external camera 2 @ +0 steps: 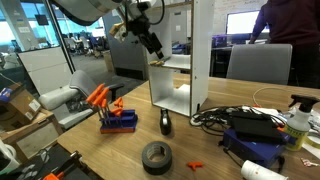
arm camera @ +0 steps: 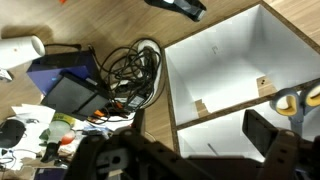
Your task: Remove the tape and scissors from the shelf and put them on the table
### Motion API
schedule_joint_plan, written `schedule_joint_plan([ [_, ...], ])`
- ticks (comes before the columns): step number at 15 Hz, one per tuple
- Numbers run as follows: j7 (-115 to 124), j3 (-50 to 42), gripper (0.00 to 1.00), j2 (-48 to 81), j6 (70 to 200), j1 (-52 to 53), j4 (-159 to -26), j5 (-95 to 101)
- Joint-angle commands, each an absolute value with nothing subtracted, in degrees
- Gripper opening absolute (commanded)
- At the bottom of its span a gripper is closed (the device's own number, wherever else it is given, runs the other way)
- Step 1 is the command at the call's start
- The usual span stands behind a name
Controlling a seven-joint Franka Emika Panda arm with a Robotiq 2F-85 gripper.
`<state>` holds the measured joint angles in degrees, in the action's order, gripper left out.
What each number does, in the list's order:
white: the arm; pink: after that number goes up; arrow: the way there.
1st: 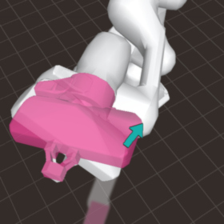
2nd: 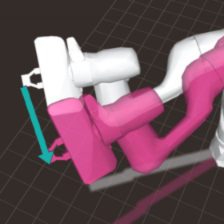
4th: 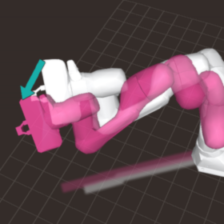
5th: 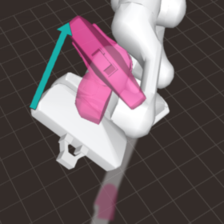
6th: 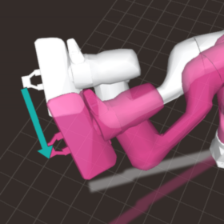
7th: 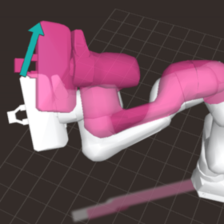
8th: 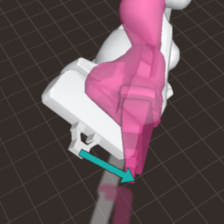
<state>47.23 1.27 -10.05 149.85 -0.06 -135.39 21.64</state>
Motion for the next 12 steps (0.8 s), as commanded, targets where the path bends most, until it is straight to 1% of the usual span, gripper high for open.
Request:
schedule_joint_plan([
  [1, 43.3, 3.8, 1.00, -8.7, 151.0, -1.4, -131.8, 23.3],
  [8, 35.2, 6.7, 1.00, -2.3, 153.7, 0.3, -124.7, 23.4],
  [12, 32.1, 6.3, 1.00, 2.9, 155.4, 1.7, -120.4, 24.5],
])
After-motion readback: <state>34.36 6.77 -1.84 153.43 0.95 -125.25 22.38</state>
